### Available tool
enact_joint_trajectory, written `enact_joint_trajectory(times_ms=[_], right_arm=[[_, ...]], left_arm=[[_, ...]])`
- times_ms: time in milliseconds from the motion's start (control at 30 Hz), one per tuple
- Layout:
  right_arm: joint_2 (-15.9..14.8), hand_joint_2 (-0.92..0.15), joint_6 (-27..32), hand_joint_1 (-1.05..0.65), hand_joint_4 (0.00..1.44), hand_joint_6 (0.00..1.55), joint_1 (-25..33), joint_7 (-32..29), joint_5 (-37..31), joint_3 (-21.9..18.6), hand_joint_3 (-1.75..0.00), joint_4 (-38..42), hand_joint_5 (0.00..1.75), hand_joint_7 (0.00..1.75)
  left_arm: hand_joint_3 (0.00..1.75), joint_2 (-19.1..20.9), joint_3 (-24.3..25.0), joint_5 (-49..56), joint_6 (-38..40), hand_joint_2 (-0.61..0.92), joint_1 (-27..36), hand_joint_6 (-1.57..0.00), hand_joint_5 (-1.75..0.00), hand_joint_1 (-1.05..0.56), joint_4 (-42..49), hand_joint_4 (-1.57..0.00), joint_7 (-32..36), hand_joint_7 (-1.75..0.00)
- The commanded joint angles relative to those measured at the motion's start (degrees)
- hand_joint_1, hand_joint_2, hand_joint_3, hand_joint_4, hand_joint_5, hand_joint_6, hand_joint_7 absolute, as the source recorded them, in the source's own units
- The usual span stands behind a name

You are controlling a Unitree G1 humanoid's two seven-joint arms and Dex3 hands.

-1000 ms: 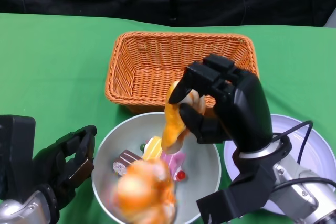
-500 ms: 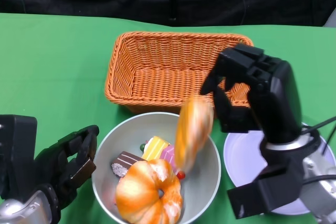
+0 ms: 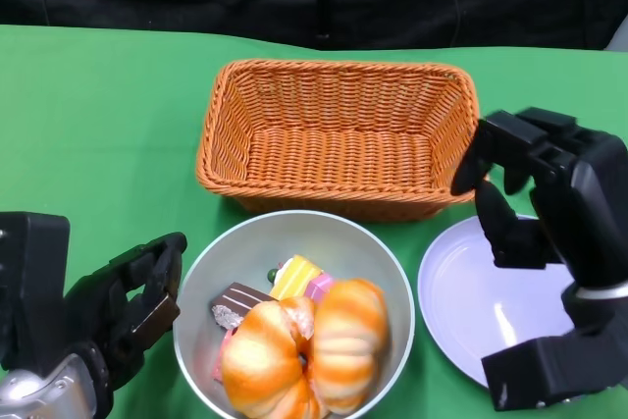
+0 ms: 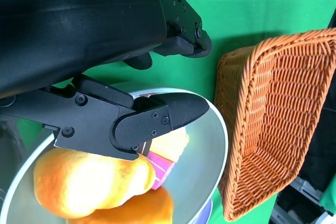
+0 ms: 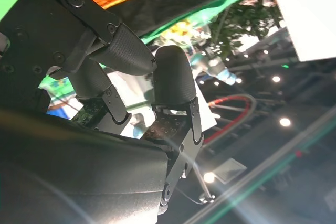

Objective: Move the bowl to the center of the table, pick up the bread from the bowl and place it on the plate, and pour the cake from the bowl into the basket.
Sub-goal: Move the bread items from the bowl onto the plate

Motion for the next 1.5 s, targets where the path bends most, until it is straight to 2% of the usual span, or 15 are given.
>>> enact_joint_trajectory(times_ms=[33, 133, 233, 300, 367, 400, 433, 533, 667, 833, 933, 1167, 1500], right_arm=[[-0.8, -0.14, -0.4, -0.20, 0.97, 0.77, 0.8, 0.5, 1.4, -0.8, -1.70, 0.2, 1.75, 1.64], [-0.8, -0.16, -3.1, -0.20, 0.94, 0.77, 1.2, 1.6, 3.6, -0.1, -1.69, 0.4, 1.75, 1.60], [-0.8, -0.18, -5.4, -0.20, 0.89, 0.79, 1.4, 2.6, 4.0, 0.6, -1.64, 0.1, 1.75, 1.49], [-0.7, -0.29, -6.5, -0.21, 0.82, 0.79, 1.6, 3.4, 3.9, 1.1, -1.45, -0.1, 1.73, 1.31], [-0.3, -0.49, -6.4, -0.24, 0.78, 0.82, 1.9, 4.5, 4.0, 1.4, -1.06, -0.6, 1.58, 1.02], [-0.2, -0.54, -6.0, -0.25, 0.77, 0.83, 2.2, 5.9, 4.5, 1.6, -0.96, -1.3, 1.54, 0.94], [-0.2, -0.61, -5.7, -0.27, 0.73, 0.80, 2.5, 7.6, 5.3, 1.8, -0.80, -1.9, 1.43, 0.78], [-1.4, -0.69, -5.0, -0.30, 0.59, 0.71, 3.5, 14.6, 9.3, 2.7, -0.61, -4.2, 1.30, 0.55], [-3.5, -0.74, -4.9, -0.33, 0.44, 0.57, 3.8, 23.8, 14.3, 3.7, -0.46, -6.5, 1.07, 0.42], [-5.7, -0.90, -4.3, -0.40, 0.22, 0.44, 3.0, 33.6, 18.1, 4.9, -0.16, -8.4, 0.95, 0.27], [-6.8, -0.92, -4.4, -0.42, 0.13, 0.39, 1.6, 38.5, 19.4, 6.0, -0.10, -8.9, 0.89, 0.22], [-6.8, -0.92, -4.7, -0.45, 0.11, 0.39, -1.8, 45.1, 19.9, 7.6, -0.07, -8.2, 0.81, 0.16], [-4.9, -0.92, -8.7, -0.46, 0.15, 0.39, -7.2, 44.1, 13.3, 10.5, -0.09, -3.5, 0.81, 0.13]], left_arm=[[0.67, 1.1, 0.0, 0.1, 0.2, 0.92, 0.3, -0.33, -0.86, -0.56, -0.9, 0.00, -0.8, -0.03], [0.66, 1.0, 0.0, 0.1, 0.3, 0.92, 0.4, -0.34, -0.88, -0.56, -1.1, 0.00, -0.5, -0.03], [0.67, 1.1, 0.0, 0.0, 0.2, 0.92, 0.4, -0.33, -0.87, -0.56, -1.2, 0.00, -0.7, -0.02], [0.67, 1.0, 0.1, 0.0, 0.3, 0.92, 0.4, -0.32, -0.87, -0.56, -1.1, 0.00, -0.7, -0.02], [0.67, 1.0, 0.2, 0.0, 0.3, 0.92, 0.3, -0.32, -0.85, -0.56, -1.1, 0.00, -0.7, -0.01], [0.67, 0.9, 0.2, -0.1, 0.3, 0.92, 0.3, -0.32, -0.84, -0.56, -1.1, 0.00, -0.8, -0.01], [0.67, 0.9, 0.1, -0.1, 0.2, 0.92, 0.3, -0.31, -0.83, -0.57, -1.2, 0.00, -0.8, -0.01], [0.67, 1.0, 0.0, 0.1, 0.1, 0.92, 0.4, -0.33, -0.83, -0.57, -1.2, 0.00, -0.8, -0.02], [0.66, 1.0, 0.0, 0.1, -0.1, 0.92, 0.4, -0.33, -0.84, -0.57, -1.0, 0.00, -1.0, -0.02], [0.66, 1.0, -0.1, 0.3, -0.3, 0.92, 0.5, -0.34, -0.87, -0.58, -0.9, 0.00, -1.1, -0.02], [0.65, 0.9, 0.0, 0.3, -0.1, 0.92, 0.7, -0.34, -0.89, -0.57, -1.3, 0.00, -0.9, -0.02], [0.65, 1.1, -0.2, 0.6, 0.2, 0.92, 0.7, -0.34, -0.89, -0.57, -1.6, 0.00, -0.7, -0.02], [0.65, 0.8, -0.8, 0.6, -0.2, 0.92, 0.8, -0.34, -0.88, -0.58, -1.4, 0.00, -1.2, -0.02]])
